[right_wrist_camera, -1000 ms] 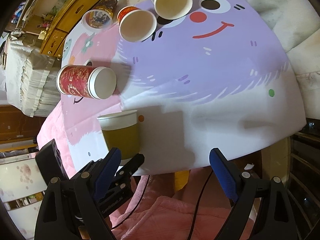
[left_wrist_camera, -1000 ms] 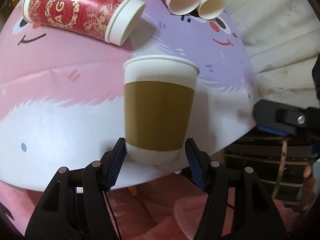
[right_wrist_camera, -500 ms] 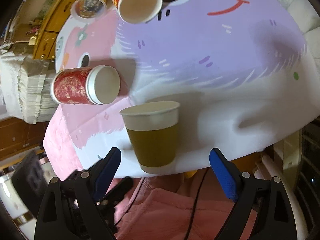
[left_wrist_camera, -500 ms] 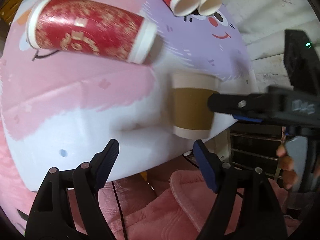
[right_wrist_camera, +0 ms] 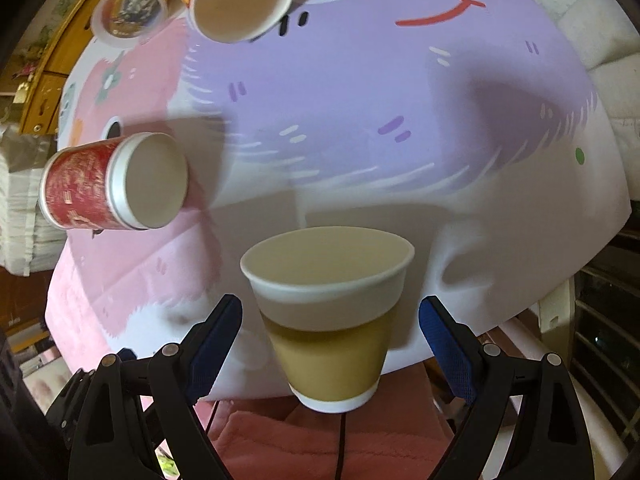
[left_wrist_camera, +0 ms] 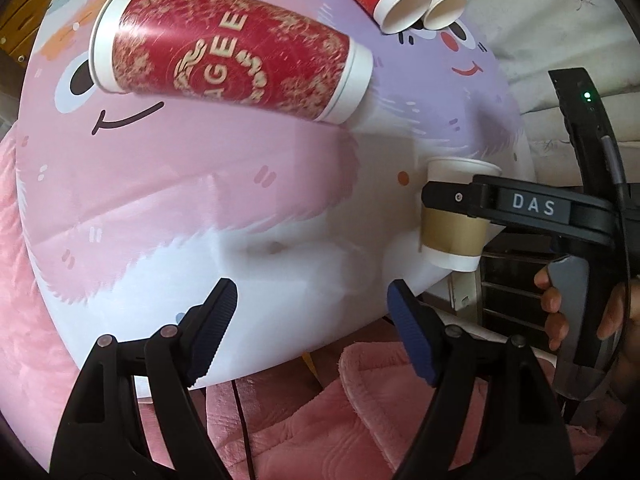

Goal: Flip cup upright
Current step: 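Grasp the cup's sleeve with the right gripper while the left gripper releases it, then rotate the cup rim-up with the right gripper and lower it onto the table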

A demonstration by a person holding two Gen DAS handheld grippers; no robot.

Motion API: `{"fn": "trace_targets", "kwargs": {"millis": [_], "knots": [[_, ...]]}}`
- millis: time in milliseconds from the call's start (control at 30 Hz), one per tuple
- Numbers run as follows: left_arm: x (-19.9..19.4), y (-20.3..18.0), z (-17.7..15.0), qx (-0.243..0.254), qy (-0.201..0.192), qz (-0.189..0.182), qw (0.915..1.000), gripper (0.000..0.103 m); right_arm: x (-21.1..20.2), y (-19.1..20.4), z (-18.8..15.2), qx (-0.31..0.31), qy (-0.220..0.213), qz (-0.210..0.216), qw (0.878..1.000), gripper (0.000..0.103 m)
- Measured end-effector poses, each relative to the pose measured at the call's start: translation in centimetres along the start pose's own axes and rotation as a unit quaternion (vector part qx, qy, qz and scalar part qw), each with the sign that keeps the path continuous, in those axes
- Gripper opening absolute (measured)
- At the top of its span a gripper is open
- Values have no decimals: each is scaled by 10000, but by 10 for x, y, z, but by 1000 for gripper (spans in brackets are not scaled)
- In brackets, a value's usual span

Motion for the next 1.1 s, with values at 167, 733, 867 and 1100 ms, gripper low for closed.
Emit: {"fn": "trace_targets", "kwargs": {"millis": [167, 733, 867, 1100], "knots": [[1, 9, -3, -15, 73, 28, 10000, 75, 9, 0, -1, 23, -32, -15, 10000, 77], [0, 4, 5, -417, -161, 219, 9988, 75, -13, 29, 0, -1025, -736, 760, 9891, 61], [-5, 11, 3, -735, -247, 193, 9968, 75, -23, 45, 1, -1976, -1473, 670, 9668, 61], [-8, 24, -14, -1331, -357, 119, 9904, 75, -41, 73, -32, -3570, -2801, 1340, 8810, 61]]}}
Point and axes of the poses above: each gripper's, at about its wrist camera, not at the fingertips, and x roughly the way its jaws point, y to its left, z to its top, the point moved 5 cm from there along x, roughly the way its jaws point, and after that the axes turned 1 degree about -z, right-handed, at the moved point
